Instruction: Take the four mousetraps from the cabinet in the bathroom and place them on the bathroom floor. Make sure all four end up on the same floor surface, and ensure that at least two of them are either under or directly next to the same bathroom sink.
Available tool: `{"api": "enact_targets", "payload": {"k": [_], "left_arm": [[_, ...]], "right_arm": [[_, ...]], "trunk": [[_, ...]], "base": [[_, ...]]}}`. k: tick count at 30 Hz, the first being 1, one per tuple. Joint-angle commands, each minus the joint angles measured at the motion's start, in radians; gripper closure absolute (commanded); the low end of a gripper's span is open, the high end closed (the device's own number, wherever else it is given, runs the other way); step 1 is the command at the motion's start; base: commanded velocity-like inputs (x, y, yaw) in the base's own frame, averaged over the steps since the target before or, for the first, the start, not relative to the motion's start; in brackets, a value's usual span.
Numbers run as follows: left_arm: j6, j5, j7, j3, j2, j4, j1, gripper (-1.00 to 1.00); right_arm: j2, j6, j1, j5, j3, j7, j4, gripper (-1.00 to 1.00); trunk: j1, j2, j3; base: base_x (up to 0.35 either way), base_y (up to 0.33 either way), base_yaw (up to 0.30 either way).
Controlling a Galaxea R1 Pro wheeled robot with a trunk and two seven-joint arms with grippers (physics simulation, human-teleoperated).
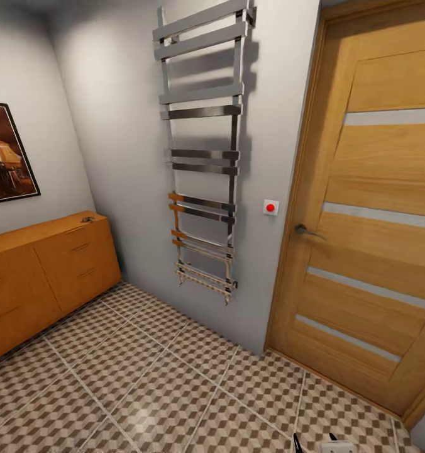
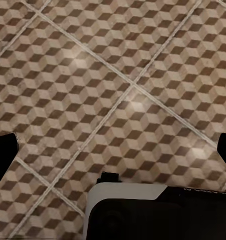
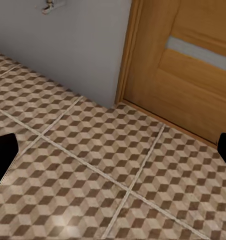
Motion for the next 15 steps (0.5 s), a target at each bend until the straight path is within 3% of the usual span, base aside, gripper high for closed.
{"api": "enact_targets", "payload": {"k": [1, 15], "left_arm": [[-0.002, 0.003, 0.006, -0.009, 0.0, 0.0, -0.001, -1.0], [-0.002, 0.003, 0.007, -0.008, 0.0, 0.0, -0.001, -1.0]], "right_arm": [[0.0, -0.002, -0.001, 0.002, 0.006, -0.007, 0.001, -1.0], [0.0, -0.002, -0.001, 0.002, 0.006, -0.007, 0.0, -1.0]], "trunk": [[0.001, -0.002, -0.002], [0.001, -0.002, -0.002]], "base": [[0.0, 0.0, 0.283], [0.0, 0.0, 0.283]]}}
